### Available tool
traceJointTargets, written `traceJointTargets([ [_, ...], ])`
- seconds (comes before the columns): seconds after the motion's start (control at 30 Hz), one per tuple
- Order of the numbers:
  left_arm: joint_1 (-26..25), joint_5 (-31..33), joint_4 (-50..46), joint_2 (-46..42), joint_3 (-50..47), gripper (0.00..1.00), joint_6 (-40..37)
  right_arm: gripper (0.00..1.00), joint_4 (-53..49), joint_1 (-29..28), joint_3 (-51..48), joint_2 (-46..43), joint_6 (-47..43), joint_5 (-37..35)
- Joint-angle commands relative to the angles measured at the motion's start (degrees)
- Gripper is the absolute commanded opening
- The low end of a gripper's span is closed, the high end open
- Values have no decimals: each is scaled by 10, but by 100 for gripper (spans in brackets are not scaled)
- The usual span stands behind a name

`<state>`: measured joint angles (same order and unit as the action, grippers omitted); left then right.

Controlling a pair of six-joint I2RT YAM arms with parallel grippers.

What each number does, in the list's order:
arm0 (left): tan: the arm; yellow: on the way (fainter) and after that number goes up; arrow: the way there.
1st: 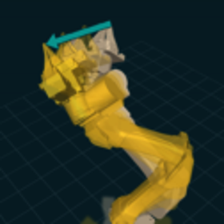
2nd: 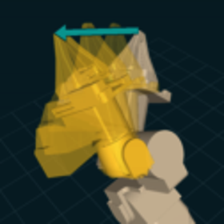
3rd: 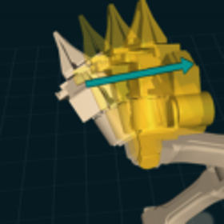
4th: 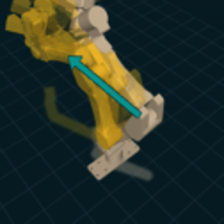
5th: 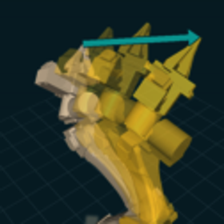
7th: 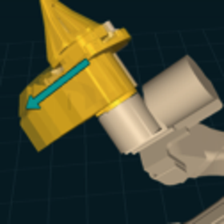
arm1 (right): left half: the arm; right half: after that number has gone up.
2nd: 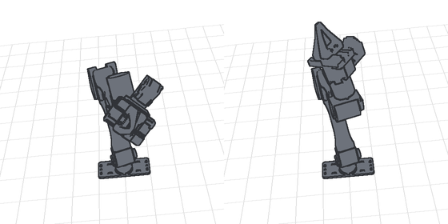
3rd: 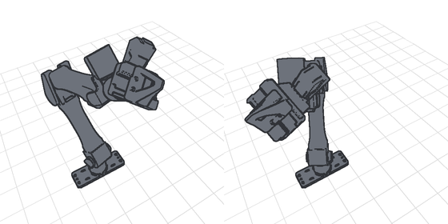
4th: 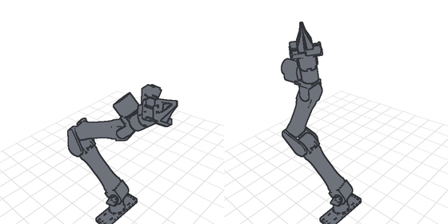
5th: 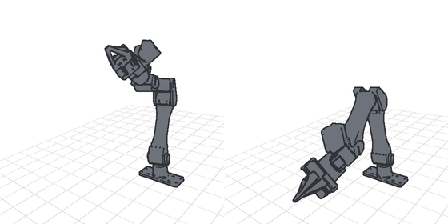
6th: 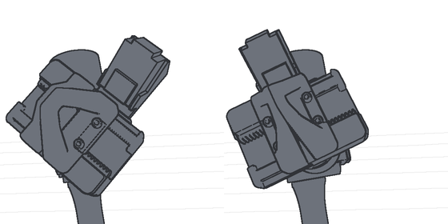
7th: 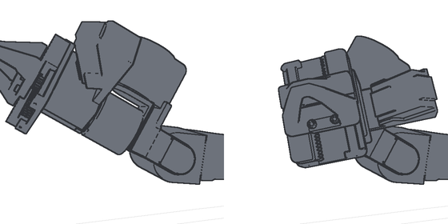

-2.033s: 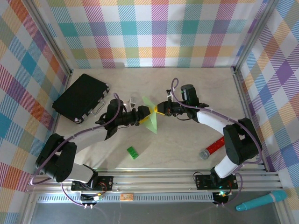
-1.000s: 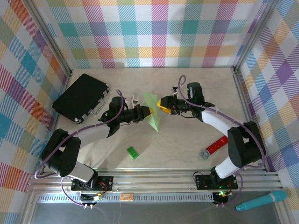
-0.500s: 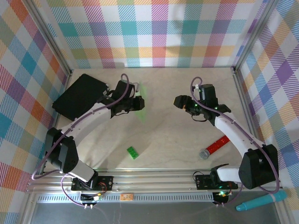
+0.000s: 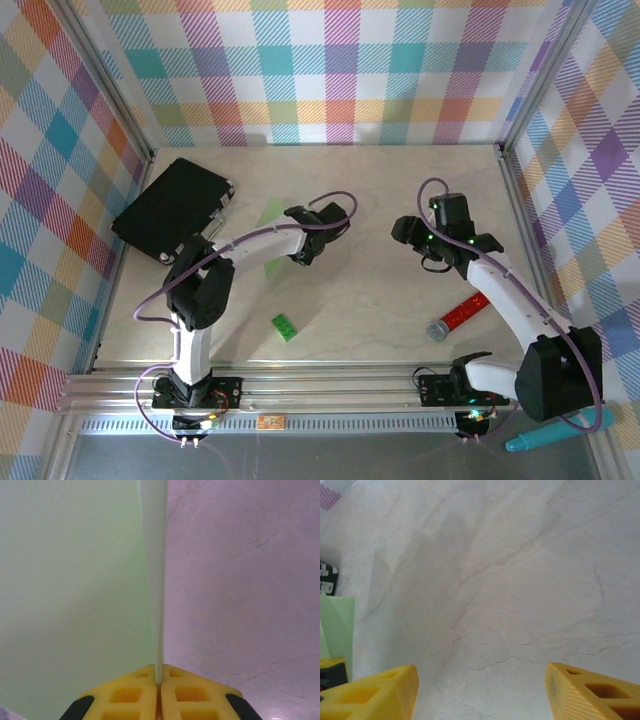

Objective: Fold a paper plane with a square sheet of paper (pick it up from the middle)

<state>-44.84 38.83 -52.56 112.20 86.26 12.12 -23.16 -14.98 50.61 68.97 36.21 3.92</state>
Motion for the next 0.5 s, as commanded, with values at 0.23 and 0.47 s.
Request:
traceJointTargets([
  [0.23,-55,113,-26,110,53,10,3,68,-38,26,-11,-17,33,-34],
  [0.47,-75,111,-13,144,63,13,19,68,-38,32,-13,-7,43,-30],
])
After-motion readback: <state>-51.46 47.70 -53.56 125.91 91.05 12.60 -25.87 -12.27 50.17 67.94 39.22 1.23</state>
